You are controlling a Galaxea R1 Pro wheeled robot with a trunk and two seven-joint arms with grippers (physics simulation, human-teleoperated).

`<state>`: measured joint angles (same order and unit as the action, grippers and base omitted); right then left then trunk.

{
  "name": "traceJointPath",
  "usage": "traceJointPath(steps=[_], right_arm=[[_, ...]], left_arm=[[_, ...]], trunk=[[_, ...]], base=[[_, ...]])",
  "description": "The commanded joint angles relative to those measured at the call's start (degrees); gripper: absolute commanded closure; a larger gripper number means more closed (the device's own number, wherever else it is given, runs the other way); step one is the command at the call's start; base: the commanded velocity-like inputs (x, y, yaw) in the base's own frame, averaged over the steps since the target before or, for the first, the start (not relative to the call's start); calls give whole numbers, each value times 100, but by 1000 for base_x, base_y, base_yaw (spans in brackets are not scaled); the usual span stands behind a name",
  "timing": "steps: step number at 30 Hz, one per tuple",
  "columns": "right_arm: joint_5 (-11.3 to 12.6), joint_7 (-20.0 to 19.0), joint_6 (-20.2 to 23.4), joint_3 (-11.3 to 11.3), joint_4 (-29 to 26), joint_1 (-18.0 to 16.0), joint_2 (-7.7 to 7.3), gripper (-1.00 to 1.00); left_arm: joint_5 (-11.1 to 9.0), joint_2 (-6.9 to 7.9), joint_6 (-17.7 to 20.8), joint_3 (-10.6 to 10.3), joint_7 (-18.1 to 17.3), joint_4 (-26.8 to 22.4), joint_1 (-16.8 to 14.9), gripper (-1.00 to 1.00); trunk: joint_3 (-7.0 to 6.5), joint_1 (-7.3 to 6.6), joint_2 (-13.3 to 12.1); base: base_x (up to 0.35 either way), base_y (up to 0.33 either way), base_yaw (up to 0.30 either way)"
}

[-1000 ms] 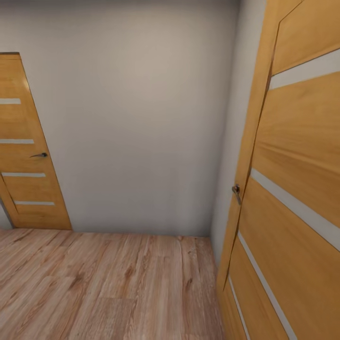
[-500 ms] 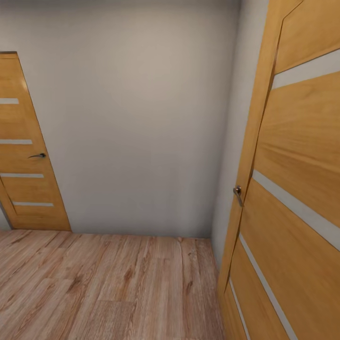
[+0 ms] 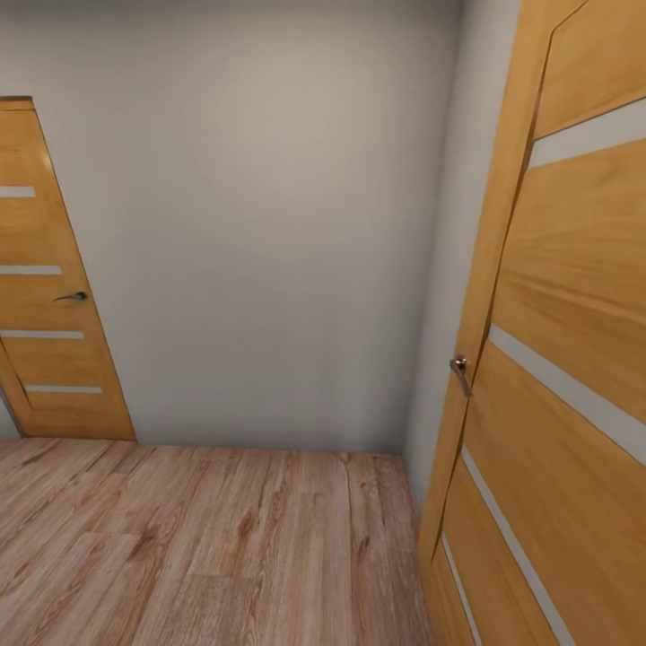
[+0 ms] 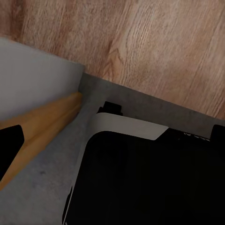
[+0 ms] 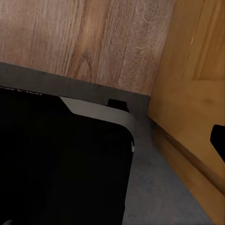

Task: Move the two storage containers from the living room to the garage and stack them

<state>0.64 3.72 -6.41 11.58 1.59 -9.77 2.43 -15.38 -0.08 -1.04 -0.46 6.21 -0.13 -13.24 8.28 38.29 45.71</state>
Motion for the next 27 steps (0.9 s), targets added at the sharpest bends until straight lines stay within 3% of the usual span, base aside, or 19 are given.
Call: traceJointPath(steps=[1, 15, 27], right_arm=[[6, 22, -28, 37, 17, -8, 3, -100], [-2, 19, -26, 37, 17, -8, 3, -100], [-2, 17, -27, 37, 17, -8, 3, -100]], left_arm=[[-28, -1, -11, -7, 12, 1, -4, -100], [-31, -8, -11, -7, 12, 0, -4, -100], [-36, 17, -10, -7, 12, 4, -4, -100]], trunk=[[9, 1, 7], [9, 1, 7], [9, 1, 7]], base=[[5, 7, 0], [18, 1, 0], [303, 0, 0]])
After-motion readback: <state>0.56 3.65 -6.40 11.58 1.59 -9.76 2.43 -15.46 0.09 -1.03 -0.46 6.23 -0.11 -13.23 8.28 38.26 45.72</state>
